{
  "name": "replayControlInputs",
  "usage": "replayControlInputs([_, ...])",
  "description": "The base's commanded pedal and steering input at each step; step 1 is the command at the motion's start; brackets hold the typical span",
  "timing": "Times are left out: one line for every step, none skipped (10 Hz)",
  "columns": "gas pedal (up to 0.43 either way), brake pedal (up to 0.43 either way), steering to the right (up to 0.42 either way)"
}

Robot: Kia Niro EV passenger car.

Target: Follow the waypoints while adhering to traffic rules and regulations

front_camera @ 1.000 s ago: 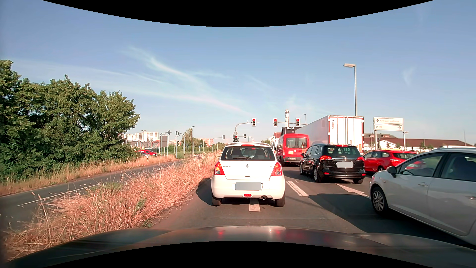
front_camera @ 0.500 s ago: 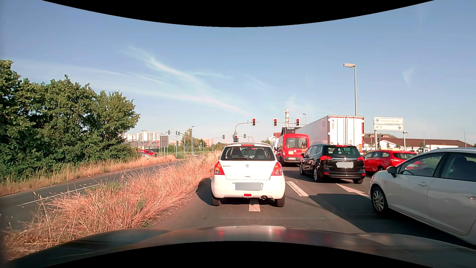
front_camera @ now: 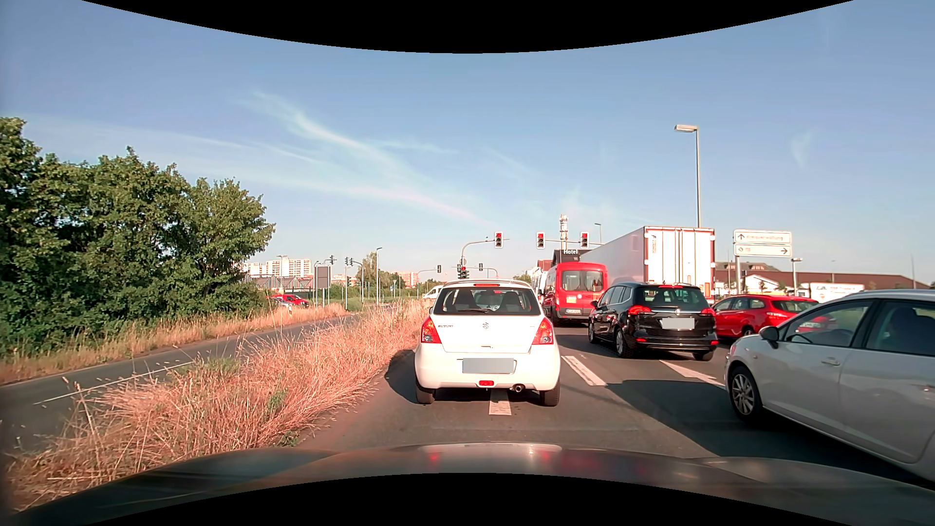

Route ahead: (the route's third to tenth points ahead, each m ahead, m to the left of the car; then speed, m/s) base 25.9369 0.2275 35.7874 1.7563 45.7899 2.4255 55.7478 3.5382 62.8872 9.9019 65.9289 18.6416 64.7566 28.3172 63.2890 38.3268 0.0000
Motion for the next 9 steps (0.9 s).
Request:
replayControlInputs([0.0,0.25,-0.005])
replayControlInputs([0.0,0.25,-0.005])
replayControlInputs([0.0,0.256,-0.004])
replayControlInputs([0.0,0.256,-0.004])
replayControlInputs([0.0,0.244,-0.005])
replayControlInputs([0.0,0.256,-0.005])
replayControlInputs([0.0,0.244,-0.004])
replayControlInputs([0.0,0.25,-0.004])
replayControlInputs([0.0,0.244,-0.005])
